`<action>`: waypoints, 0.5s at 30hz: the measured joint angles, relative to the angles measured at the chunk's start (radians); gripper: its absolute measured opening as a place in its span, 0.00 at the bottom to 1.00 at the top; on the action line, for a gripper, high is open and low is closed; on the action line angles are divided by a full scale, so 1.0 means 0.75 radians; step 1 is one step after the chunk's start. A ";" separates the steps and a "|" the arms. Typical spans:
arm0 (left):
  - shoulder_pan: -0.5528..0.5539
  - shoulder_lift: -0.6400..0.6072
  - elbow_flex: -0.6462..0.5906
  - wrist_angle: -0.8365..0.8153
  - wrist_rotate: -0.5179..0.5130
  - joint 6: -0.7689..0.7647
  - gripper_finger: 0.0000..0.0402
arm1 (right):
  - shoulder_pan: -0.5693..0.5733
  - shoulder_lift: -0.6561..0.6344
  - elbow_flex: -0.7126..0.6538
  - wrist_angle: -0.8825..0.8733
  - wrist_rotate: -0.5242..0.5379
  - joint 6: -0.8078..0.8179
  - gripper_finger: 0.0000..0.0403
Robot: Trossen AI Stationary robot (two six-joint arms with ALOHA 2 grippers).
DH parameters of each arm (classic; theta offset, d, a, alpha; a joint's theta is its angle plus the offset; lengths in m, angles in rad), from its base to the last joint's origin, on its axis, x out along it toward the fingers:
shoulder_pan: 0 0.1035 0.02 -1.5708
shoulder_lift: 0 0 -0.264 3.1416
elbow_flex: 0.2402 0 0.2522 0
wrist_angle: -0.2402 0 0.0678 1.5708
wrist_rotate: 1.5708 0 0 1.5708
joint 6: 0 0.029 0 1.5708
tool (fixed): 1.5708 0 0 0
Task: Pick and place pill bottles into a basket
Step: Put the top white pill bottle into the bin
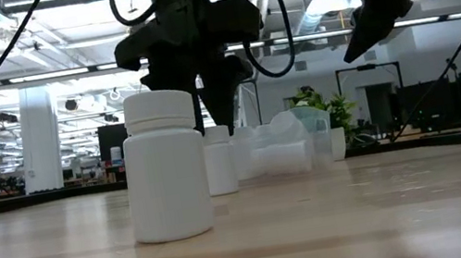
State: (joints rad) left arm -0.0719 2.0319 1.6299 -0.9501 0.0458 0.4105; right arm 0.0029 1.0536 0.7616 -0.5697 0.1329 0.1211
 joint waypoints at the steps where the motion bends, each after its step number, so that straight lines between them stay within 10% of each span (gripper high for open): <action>1: 0.000 0.000 0.000 0.000 0.000 0.000 0.69 | 0.002 0.000 -0.001 0.000 0.000 0.000 0.54; 15: 0.000 0.000 0.001 0.007 -0.003 0.040 0.45 | 0.002 0.000 0.000 0.000 -0.001 -0.001 0.54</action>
State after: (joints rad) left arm -0.0719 2.0319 1.6302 -0.9449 0.0436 0.4408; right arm 0.0040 1.0534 0.7614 -0.5697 0.1326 0.1204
